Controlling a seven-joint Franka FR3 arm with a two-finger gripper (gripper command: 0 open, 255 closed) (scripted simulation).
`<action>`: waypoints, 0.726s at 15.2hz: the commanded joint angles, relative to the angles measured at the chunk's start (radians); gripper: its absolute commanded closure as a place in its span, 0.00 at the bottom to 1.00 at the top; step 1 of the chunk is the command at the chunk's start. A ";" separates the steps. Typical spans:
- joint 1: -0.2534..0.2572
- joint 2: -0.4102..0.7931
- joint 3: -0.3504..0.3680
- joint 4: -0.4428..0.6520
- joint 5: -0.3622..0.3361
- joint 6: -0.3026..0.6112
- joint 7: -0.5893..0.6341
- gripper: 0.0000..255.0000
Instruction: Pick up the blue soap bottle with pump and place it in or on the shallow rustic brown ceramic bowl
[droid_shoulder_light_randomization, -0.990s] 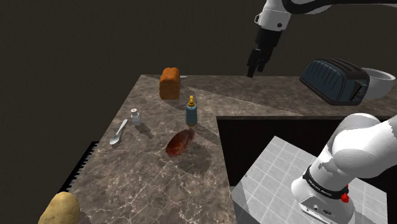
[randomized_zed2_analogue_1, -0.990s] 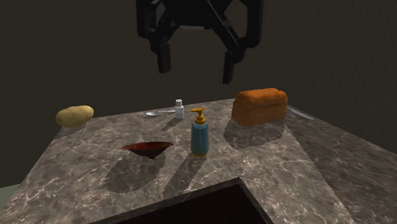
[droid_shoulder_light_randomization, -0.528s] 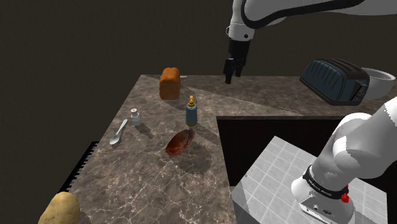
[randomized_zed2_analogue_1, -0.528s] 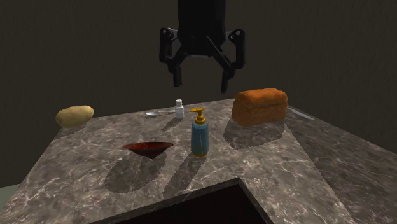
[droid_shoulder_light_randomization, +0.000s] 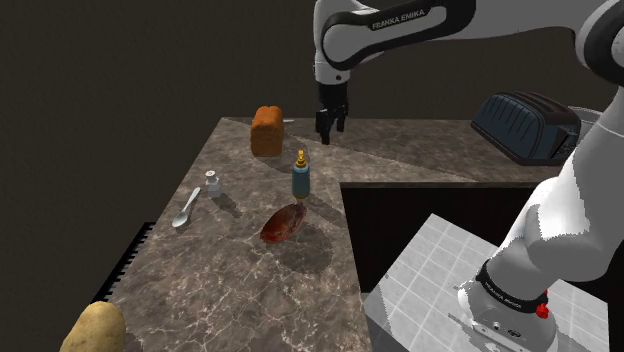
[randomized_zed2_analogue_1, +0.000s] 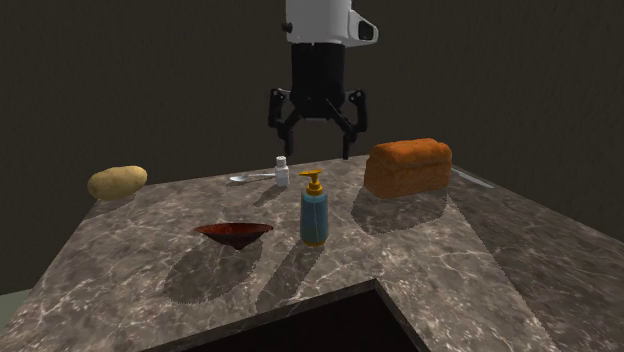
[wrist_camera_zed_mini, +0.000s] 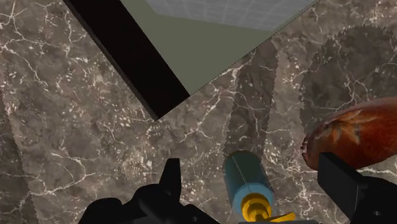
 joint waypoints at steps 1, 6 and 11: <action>0.008 0.089 0.008 0.071 -0.015 -0.004 -0.003 0.00; 0.037 0.309 0.025 0.274 -0.056 -0.042 -0.005 0.00; 0.075 0.547 0.033 0.529 -0.097 -0.115 -0.016 0.00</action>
